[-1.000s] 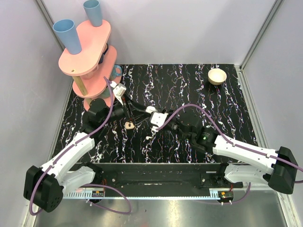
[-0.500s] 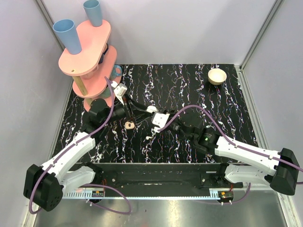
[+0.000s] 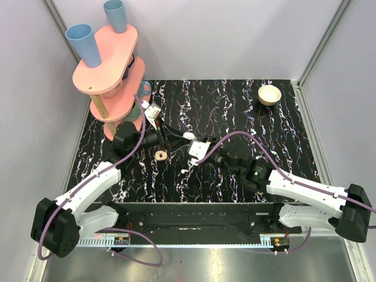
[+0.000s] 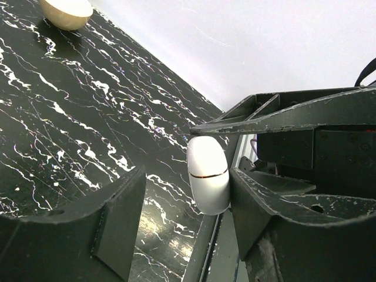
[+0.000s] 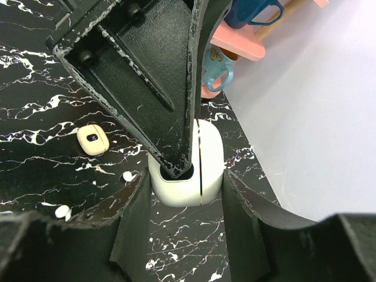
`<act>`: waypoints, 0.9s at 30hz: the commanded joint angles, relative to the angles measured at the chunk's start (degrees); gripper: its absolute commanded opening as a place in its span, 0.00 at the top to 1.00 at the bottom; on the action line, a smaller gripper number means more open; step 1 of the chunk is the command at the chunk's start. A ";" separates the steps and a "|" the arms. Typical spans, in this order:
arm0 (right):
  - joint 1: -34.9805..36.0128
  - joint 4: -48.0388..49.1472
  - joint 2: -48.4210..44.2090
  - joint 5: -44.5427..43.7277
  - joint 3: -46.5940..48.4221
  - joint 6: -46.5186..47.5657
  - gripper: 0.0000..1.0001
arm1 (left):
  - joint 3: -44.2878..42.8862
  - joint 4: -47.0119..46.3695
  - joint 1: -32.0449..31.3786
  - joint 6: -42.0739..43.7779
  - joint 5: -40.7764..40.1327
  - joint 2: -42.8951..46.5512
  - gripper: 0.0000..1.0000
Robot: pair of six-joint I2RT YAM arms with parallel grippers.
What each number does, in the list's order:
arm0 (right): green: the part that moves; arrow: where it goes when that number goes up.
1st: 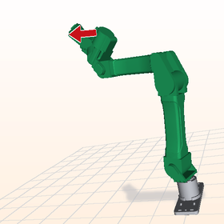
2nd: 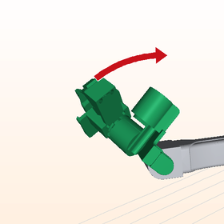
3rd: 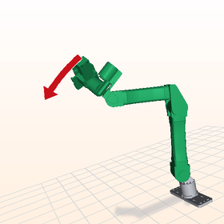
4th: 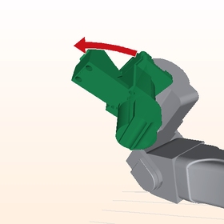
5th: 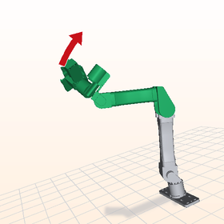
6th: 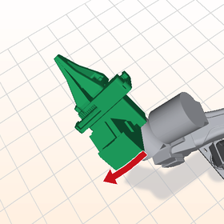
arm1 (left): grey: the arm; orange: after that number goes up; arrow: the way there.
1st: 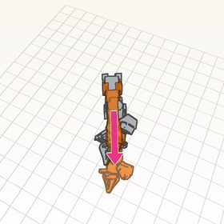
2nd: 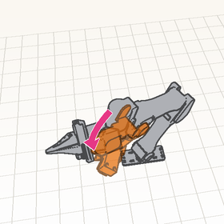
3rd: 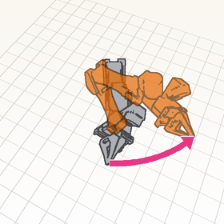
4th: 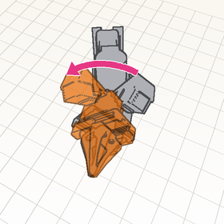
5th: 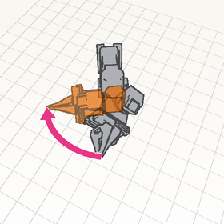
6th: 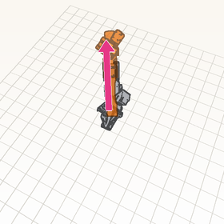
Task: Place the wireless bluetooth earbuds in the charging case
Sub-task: Pass from the right arm to the left
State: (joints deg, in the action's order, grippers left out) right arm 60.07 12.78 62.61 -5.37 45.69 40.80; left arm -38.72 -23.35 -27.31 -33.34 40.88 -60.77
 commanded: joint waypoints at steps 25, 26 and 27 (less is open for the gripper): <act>0.83 9.54 -2.23 -3.07 -2.36 0.78 0.53 | -2.15 -0.03 -0.81 5.21 4.21 -1.45 0.99; 0.83 10.24 -2.32 -3.51 -2.54 0.69 0.47 | -2.06 0.58 -0.81 5.74 3.94 -1.28 1.00; 0.83 11.21 -2.32 -4.21 -2.71 0.69 0.45 | -1.71 0.85 -0.81 6.27 3.33 -0.67 1.00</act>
State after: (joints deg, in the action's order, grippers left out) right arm 60.14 15.18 62.52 -6.94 42.96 41.76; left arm -39.03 -23.44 -28.10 -32.29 43.44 -62.37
